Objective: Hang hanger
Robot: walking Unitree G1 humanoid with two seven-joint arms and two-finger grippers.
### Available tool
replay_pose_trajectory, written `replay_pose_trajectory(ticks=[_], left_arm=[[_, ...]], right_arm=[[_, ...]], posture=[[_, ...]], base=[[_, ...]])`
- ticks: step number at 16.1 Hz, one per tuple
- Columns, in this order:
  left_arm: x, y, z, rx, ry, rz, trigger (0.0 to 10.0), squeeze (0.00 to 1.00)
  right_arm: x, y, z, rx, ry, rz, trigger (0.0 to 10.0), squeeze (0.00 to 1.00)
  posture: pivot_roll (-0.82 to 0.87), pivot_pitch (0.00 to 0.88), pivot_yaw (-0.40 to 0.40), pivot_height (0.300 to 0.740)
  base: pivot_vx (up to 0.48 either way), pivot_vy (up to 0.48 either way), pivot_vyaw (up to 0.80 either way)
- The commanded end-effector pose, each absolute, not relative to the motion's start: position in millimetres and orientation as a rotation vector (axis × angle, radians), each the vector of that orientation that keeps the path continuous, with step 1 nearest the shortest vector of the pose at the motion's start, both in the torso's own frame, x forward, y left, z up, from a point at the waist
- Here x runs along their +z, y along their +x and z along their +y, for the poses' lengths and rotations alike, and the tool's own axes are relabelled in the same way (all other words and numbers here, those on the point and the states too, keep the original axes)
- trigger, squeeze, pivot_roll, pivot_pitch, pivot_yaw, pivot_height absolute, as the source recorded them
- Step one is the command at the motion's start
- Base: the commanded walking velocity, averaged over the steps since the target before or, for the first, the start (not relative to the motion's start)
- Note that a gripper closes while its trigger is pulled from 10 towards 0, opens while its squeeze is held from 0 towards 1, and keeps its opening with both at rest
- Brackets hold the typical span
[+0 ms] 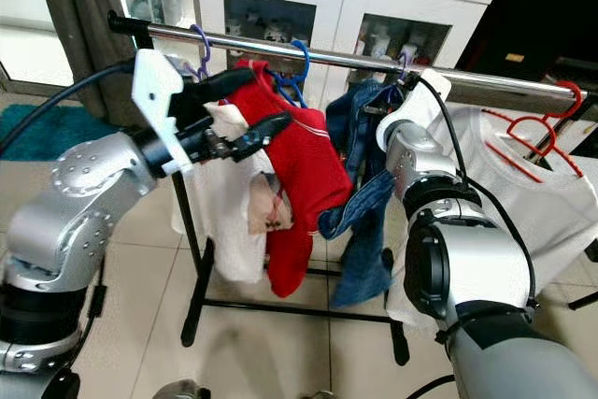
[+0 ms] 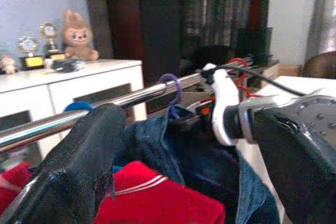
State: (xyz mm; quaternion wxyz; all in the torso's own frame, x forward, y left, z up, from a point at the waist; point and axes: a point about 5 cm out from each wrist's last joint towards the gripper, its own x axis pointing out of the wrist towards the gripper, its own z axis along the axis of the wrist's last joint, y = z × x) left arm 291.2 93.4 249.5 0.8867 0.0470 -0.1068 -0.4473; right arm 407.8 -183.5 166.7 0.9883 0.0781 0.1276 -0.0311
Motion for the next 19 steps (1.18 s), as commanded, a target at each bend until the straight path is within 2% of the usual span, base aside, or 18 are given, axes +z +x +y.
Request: replay_pose_trajectory(ticks=[1,6,10,11,12,19], left_arm=[[252,291,88,-0.968,0.099,-0.21,10.0,0.0],[233,290,93,-0.95,0.172,-0.104,10.0,0.0],[229,285,94,-0.955,0.18,-0.076,10.0,0.0],[229,285,94,-0.954,0.179,-0.075,10.0,0.0],[229,285,94,-0.952,0.176,-0.075,10.0,0.0],[228,288,95,-0.974,0.133,-0.072,10.0,0.0]], right_arm=[[183,412,-186,-0.06,0.155,0.226,10.0,0.0],[167,408,-180,-0.002,0.029,0.322,10.0,0.0],[162,407,-181,-0.017,0.058,0.324,10.0,0.0],[164,407,-182,-0.02,0.067,0.314,10.0,0.1],[167,408,-182,-0.019,0.075,0.3,10.0,1.0],[185,412,-188,0.013,0.106,0.216,10.0,1.0]], posture=[[0.15,0.021,-0.078,0.74],[0.17,0.051,-0.084,0.74],[0.18,0.055,-0.093,0.74],[0.18,0.054,-0.093,0.74],[0.17,0.052,-0.093,0.74],[0.15,0.0,-0.105,0.74]], base=[[0.0,0.0,0.0],[0.0,0.0,0.0],[0.0,0.0,0.0],[0.0,0.0,0.0],[0.0,0.0,0.0],[0.0,0.0,0.0]])
